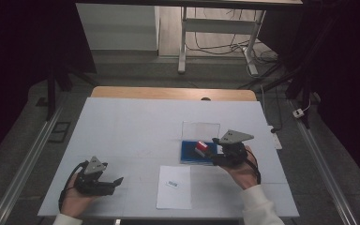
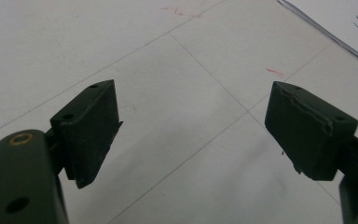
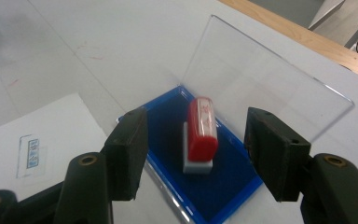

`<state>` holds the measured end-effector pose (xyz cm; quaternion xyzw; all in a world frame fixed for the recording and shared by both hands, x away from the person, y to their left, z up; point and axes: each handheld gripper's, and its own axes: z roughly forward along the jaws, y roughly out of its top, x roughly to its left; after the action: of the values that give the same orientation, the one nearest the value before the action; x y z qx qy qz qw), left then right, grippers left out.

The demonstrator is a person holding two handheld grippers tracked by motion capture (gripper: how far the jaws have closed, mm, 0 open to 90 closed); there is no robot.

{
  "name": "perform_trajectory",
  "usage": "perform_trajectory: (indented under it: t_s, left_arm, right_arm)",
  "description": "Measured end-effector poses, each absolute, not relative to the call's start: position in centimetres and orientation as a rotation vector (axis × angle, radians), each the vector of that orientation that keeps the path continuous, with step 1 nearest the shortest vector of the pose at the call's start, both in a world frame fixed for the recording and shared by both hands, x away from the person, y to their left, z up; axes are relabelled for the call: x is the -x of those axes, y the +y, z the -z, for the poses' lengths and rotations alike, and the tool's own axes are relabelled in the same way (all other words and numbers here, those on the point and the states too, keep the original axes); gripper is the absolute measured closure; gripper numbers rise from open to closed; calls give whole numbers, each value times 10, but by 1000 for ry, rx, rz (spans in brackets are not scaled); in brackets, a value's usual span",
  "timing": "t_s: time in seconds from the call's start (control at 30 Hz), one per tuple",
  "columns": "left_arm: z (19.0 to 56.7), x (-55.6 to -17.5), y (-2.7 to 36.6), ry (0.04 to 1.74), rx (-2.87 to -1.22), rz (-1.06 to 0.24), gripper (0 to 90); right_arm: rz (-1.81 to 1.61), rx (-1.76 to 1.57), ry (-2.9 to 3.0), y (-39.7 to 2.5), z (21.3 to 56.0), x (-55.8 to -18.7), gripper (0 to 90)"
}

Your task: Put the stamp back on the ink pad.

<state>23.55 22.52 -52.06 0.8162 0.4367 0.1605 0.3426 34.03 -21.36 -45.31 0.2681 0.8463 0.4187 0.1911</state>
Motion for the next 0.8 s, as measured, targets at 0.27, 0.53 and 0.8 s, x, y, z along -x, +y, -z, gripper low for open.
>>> perform_trajectory:
  t_s: [0.27,0.53,0.8]
  left_arm:
    - [521,-232,222,1129,-2116,-407,175]
    - [523,-231,218,1125,-2123,-400,174]
    - [523,-232,218,1120,-2123,-403,175]
  right_arm:
    - [-1211,-795,2339,-250,463,-322,386]
    - [-1179,-841,2320,-285,485,-305,383]
    - [-1116,-866,2300,-308,498,-293,383]
